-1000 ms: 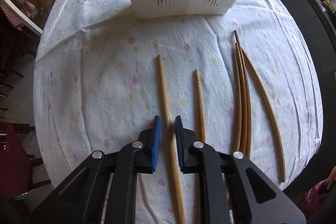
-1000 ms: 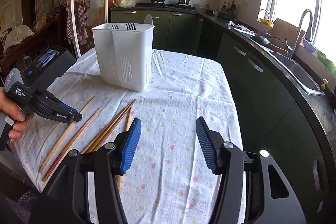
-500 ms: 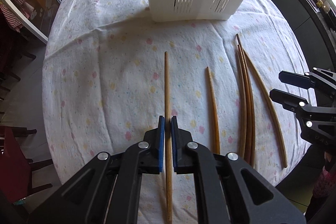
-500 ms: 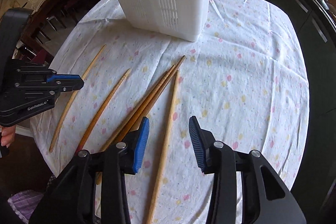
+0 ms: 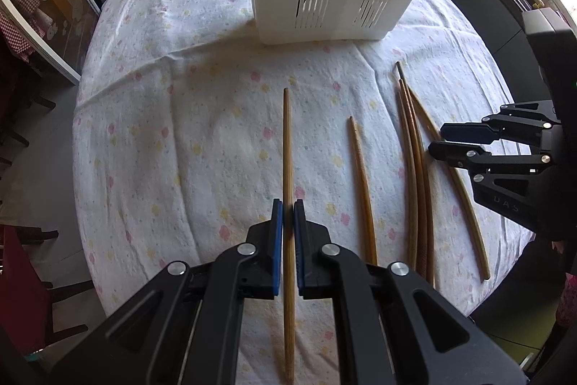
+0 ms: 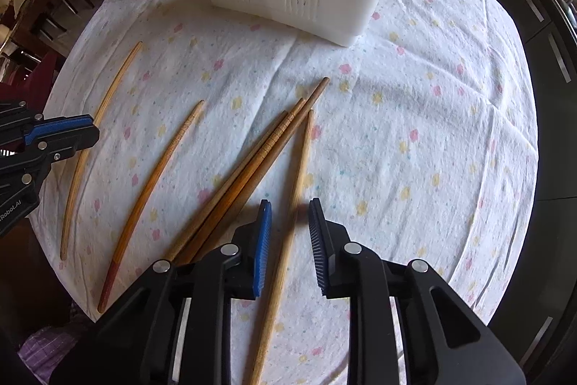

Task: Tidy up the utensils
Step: 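Grasp a wooden chopstick with the right tool while the left lifts its chopstick, then drop the chopstick into the white holder with the left tool while the right carries its chopstick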

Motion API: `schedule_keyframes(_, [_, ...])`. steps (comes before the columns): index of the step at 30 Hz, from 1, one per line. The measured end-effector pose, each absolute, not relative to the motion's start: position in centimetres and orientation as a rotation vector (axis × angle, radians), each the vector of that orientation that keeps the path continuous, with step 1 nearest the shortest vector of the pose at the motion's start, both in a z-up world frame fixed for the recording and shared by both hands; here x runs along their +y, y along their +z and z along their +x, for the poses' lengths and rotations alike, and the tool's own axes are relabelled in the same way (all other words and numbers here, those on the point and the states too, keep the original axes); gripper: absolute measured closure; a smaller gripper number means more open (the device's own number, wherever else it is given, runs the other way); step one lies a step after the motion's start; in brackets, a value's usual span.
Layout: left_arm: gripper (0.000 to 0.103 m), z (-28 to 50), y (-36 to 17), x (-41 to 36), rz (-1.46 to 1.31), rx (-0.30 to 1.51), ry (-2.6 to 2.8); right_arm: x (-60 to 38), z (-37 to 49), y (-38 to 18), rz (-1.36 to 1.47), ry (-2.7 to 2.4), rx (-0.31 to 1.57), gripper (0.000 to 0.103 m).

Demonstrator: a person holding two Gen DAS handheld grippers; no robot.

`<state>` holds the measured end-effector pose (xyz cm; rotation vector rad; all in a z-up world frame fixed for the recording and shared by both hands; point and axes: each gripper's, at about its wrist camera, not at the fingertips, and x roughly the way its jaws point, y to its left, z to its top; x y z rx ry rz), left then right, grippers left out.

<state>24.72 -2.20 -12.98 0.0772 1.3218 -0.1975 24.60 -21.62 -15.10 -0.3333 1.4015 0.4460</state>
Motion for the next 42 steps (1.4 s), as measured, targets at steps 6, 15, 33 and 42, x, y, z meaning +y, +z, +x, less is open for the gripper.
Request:
schedule_keyframes(6, [0.097, 24.4, -11.6, -2.1, 0.077, 1.292, -0.209, -20.1, 24.3, -15.2, -0.356, 0.454, 1.362, 0.096])
schedule_keyframes(15, [0.097, 23.3, -7.6, -1.9, 0.079, 1.213, -0.241, -23.8, 22.8, -9.5, -0.183, 0.494, 1.196, 0.096])
schedule_keyframes(33, [0.097, 21.4, 2.0, -2.8, 0.06, 1.013, -0.288, -32.5, 16.0, 3.5, 0.032, 0.524, 0.841, 0.096])
schedule_keyframes(42, [0.097, 24.2, 10.7, -3.3, 0.018, 0.826, -0.281, -31.4, 17.3, 9.9, 0.018, 0.534, 0.733, 0.096])
